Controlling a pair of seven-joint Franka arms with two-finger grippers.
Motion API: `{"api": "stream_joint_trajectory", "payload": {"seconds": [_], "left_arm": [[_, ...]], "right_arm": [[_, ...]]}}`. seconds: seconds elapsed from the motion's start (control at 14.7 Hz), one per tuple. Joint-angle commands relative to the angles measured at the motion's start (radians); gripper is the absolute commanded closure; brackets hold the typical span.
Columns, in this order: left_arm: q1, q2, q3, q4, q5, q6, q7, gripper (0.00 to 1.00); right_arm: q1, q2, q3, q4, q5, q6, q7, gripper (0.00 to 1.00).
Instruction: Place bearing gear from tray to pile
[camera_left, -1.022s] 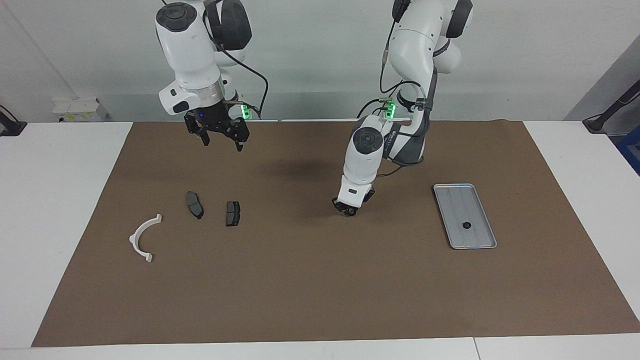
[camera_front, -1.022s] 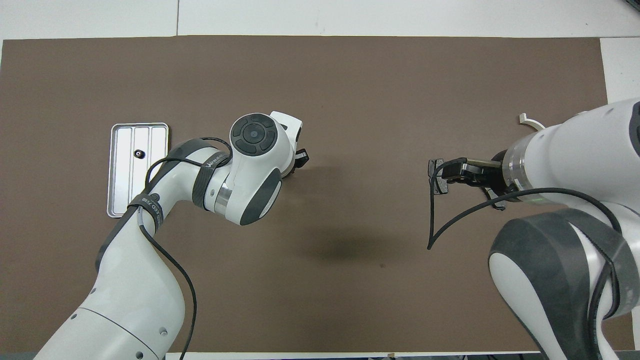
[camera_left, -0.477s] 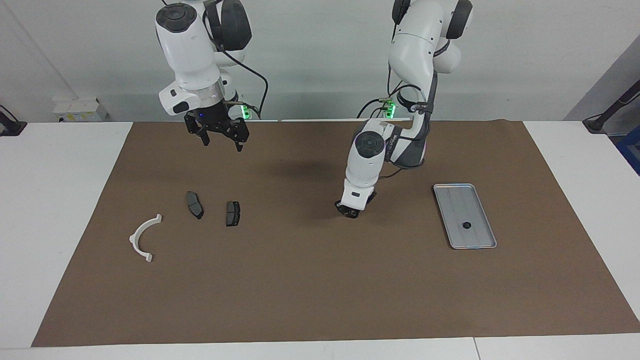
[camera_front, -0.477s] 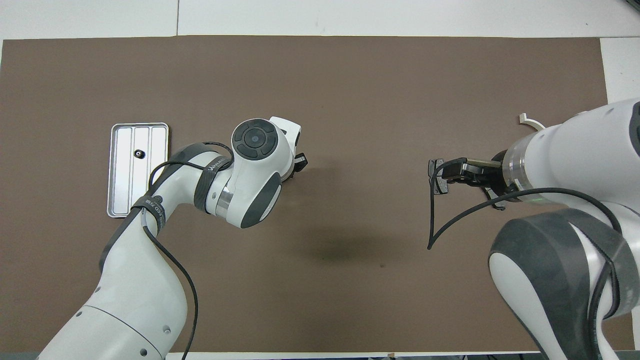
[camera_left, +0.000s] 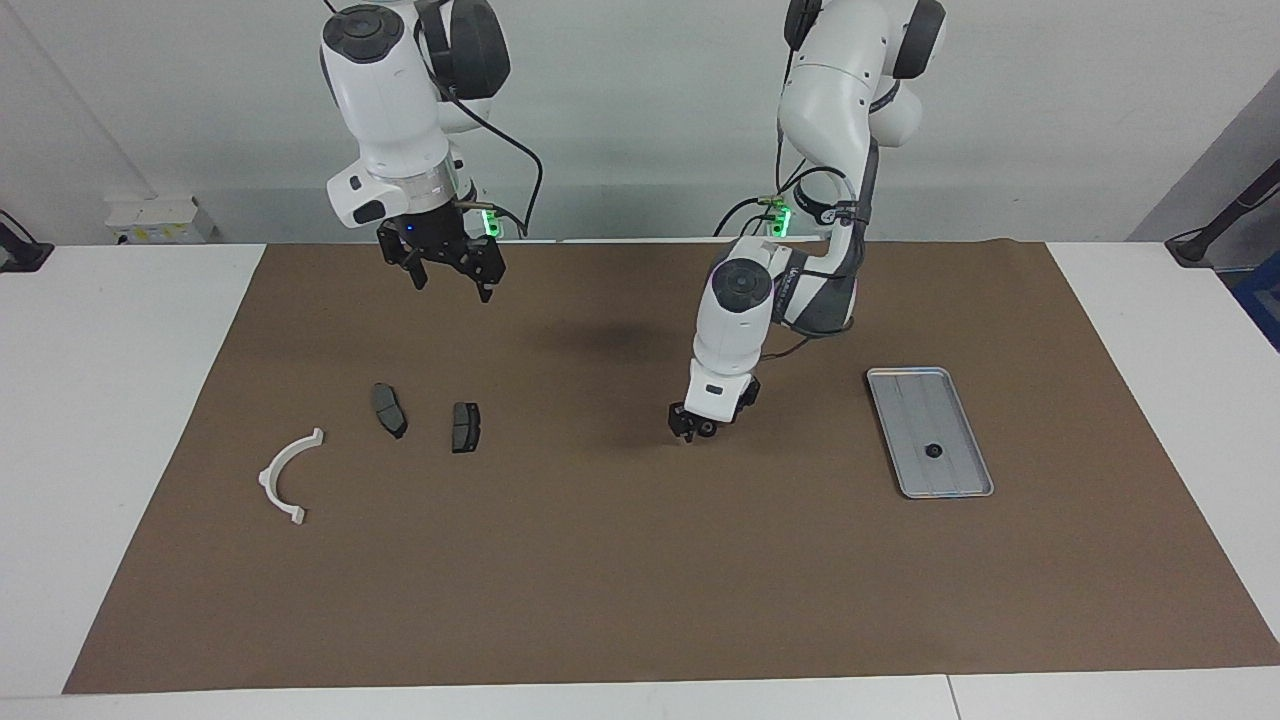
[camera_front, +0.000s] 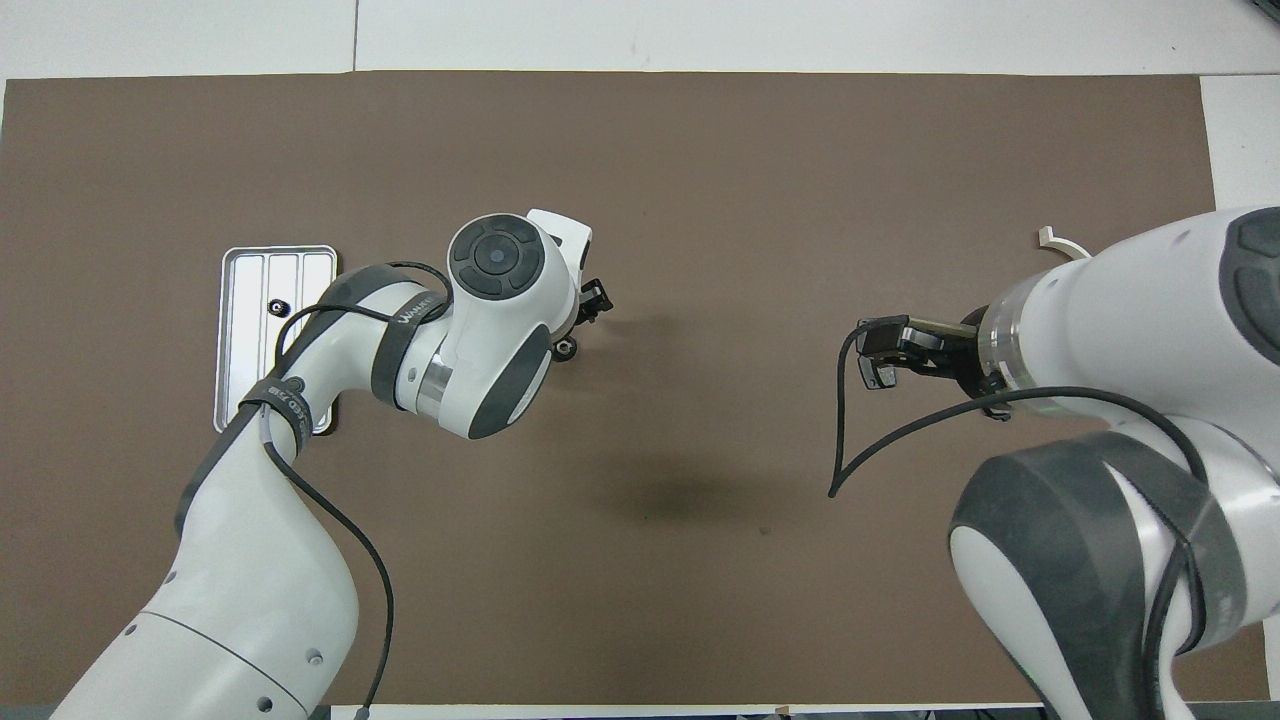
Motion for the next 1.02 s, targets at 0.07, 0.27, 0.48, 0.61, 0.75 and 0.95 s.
{"api": "stream_joint_trajectory", "payload": {"seconds": [0.07, 0.27, 0.48, 0.61, 0.75, 0.95], "left_arm": [[0.101, -0.102, 0.003, -0.037, 0.026, -0.072, 0.055, 0.0], [0.218, -0.185, 0.003, -0.085, 0.026, -0.138, 0.254, 0.0], [0.331, -0.202, 0.003, -0.085, 0.026, -0.192, 0.504, 0.0], [0.382, -0.201, 0.004, -0.083, 0.026, -0.192, 0.617, 0.02], [0.436, -0.201, 0.004, -0.085, 0.026, -0.183, 0.725, 0.08], [0.491, -0.202, 0.004, -0.129, 0.026, -0.102, 0.833, 0.15]], "right_arm": [[0.086, 0.024, 0.001, -0.019, 0.014, 0.073, 0.199, 0.0], [0.164, 0.097, 0.001, -0.004, 0.012, 0.156, 0.359, 0.0], [0.258, 0.244, 0.001, 0.102, -0.004, 0.196, 0.551, 0.0], [0.319, 0.37, -0.002, 0.23, -0.024, 0.189, 0.649, 0.0], [0.356, 0.493, 0.0, 0.345, -0.092, 0.184, 0.72, 0.0], [0.418, 0.671, -0.008, 0.502, -0.142, 0.176, 0.796, 0.0]]}}
